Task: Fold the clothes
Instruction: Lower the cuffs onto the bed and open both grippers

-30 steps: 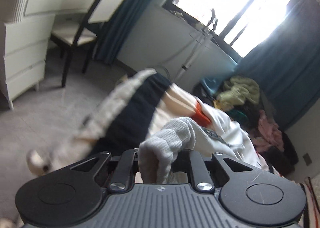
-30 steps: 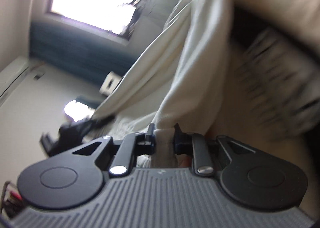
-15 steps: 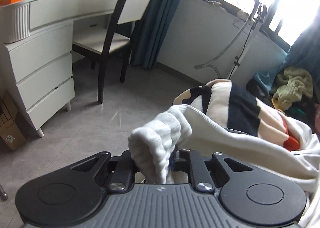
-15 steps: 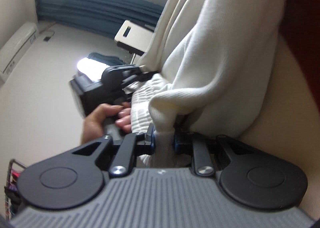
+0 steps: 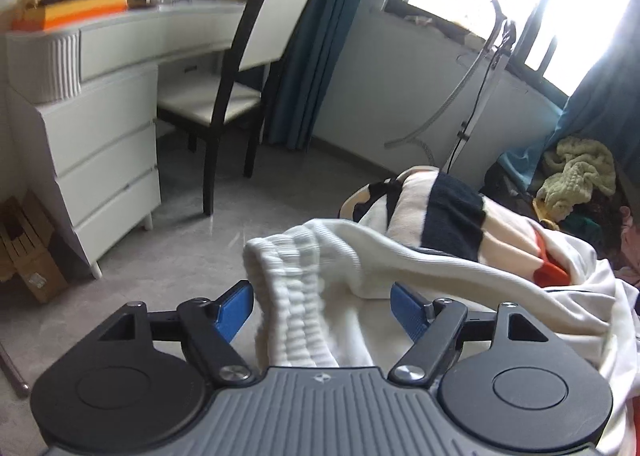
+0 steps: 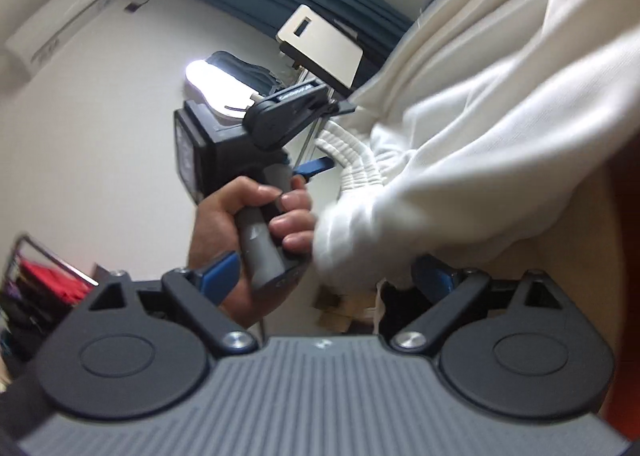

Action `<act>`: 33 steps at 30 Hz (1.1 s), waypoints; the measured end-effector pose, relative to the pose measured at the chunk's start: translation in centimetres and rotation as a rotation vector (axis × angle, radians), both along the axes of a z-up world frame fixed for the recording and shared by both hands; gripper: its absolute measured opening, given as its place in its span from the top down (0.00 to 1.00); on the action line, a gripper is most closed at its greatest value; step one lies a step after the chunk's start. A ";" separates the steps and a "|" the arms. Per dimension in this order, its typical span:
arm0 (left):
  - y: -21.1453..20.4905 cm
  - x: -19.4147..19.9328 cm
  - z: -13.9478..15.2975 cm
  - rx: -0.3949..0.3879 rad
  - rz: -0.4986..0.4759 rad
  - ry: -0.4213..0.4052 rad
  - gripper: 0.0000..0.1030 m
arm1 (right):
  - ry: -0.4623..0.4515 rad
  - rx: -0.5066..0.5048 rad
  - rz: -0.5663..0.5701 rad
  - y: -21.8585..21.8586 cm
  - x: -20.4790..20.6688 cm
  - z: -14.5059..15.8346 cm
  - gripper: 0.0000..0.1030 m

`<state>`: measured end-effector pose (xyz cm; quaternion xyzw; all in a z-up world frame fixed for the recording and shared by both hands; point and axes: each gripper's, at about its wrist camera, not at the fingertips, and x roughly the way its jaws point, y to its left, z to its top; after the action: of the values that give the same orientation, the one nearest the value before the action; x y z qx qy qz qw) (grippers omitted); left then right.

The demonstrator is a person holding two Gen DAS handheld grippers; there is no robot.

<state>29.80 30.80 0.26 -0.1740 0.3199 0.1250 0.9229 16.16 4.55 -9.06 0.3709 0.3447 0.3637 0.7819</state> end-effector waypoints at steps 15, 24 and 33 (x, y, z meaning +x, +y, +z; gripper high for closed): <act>-18.5 -18.4 6.8 0.104 -0.231 -0.144 0.15 | -0.410 -0.441 -0.254 -14.3 -11.5 10.0 0.09; -28.9 -19.0 3.5 0.188 -0.402 -0.094 0.15 | -0.423 -0.597 -0.477 -24.1 -12.8 10.3 0.09; -37.6 -7.9 -3.4 0.243 -0.480 -0.039 0.15 | -0.303 -0.551 -0.670 -29.7 -10.2 6.9 0.09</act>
<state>21.86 -6.76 -3.16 0.0167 0.3170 -0.0633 0.9462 5.92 -25.16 -2.15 0.1829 0.1716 0.0356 0.9674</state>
